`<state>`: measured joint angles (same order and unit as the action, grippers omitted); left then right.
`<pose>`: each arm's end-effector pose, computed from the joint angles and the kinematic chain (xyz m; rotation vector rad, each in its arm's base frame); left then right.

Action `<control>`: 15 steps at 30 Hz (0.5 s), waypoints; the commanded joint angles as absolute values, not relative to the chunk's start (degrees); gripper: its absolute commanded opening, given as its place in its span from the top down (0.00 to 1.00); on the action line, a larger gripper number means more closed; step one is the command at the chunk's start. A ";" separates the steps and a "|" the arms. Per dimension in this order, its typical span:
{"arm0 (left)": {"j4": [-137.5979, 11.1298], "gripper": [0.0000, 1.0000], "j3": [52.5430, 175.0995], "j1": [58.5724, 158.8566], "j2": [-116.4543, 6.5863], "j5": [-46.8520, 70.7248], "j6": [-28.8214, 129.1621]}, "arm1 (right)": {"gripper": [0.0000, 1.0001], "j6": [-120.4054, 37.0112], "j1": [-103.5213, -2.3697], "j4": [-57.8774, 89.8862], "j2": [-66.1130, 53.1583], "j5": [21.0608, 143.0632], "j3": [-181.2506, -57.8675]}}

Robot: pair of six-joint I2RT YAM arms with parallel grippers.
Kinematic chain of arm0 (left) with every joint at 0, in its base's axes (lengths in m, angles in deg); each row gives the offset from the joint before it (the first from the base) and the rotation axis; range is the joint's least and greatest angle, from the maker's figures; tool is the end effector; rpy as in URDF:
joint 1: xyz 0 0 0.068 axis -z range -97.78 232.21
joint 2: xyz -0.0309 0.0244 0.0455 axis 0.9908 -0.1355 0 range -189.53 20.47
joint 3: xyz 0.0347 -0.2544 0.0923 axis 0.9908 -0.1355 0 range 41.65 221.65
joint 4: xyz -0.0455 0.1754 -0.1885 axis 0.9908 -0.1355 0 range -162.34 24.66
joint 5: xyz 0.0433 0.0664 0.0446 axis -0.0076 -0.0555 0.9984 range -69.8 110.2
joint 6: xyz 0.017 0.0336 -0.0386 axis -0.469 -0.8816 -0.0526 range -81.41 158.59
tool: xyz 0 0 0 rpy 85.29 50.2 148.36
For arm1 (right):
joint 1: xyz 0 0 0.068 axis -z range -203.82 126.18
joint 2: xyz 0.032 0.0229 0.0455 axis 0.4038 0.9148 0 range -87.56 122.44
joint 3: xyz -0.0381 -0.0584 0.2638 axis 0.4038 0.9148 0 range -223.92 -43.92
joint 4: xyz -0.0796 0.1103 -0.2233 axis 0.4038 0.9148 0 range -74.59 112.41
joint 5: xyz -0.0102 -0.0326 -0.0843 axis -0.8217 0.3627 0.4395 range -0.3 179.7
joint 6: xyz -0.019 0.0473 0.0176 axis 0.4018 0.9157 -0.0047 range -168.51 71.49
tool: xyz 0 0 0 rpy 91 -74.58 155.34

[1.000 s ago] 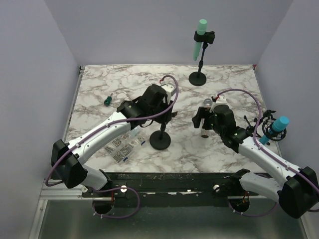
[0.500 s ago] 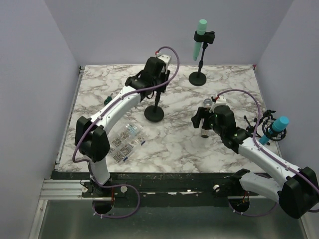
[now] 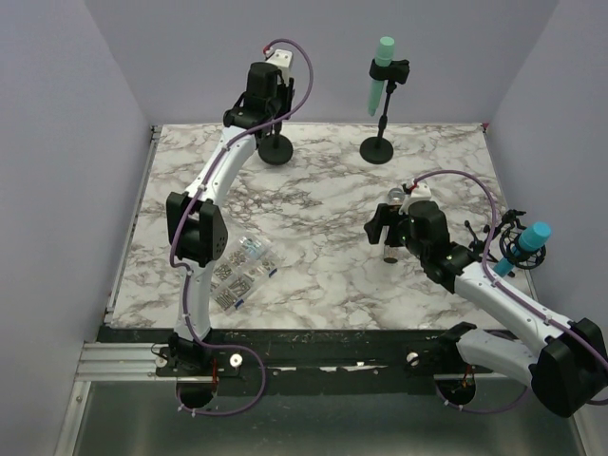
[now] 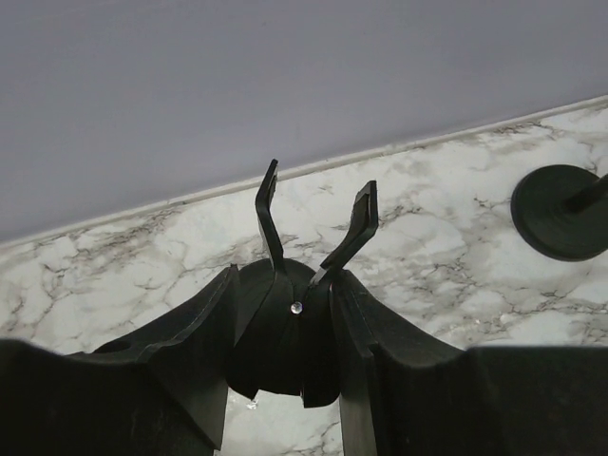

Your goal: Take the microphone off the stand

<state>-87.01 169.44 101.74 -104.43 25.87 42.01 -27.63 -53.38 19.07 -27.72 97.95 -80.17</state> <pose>0.4878 -0.1693 0.3671 0.1996 1.8904 -0.1784 0.2053 0.1104 0.2486 -0.0658 2.0640 0.4016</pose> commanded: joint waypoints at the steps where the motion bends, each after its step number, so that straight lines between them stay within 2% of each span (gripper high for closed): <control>1: -80.55 1.00 168.21 101.11 -103.39 22.61 43.00 | 0.17 -28.69 -53.31 17.52 -27.76 98.59 -79.74; 5: -78.04 1.00 163.65 100.00 -102.41 20.55 45.77 | 0.18 -28.76 -53.34 17.27 -27.85 97.98 -79.56; 7: -78.04 0.94 162.61 99.76 -102.15 19.54 46.09 | 0.18 -28.87 -53.33 16.98 -28.50 97.42 -79.33; 8: -78.17 0.88 162.11 99.71 -101.85 18.87 46.46 | 0.18 -28.91 -53.35 16.57 -28.89 97.06 -79.11; 11: -78.13 0.43 160.16 99.62 -100.24 17.48 47.46 | 0.18 -29.24 -53.35 15.99 -30.30 96.36 -78.41; 12: -78.29 0.31 159.58 99.62 -99.55 16.87 47.60 | 0.18 -29.37 -53.35 15.96 -30.67 96.43 -78.40; 15: -79.87 0.16 158.18 99.62 -96.15 16.82 48.90 | 0.18 -29.43 -53.35 16.09 -31.73 96.10 -78.70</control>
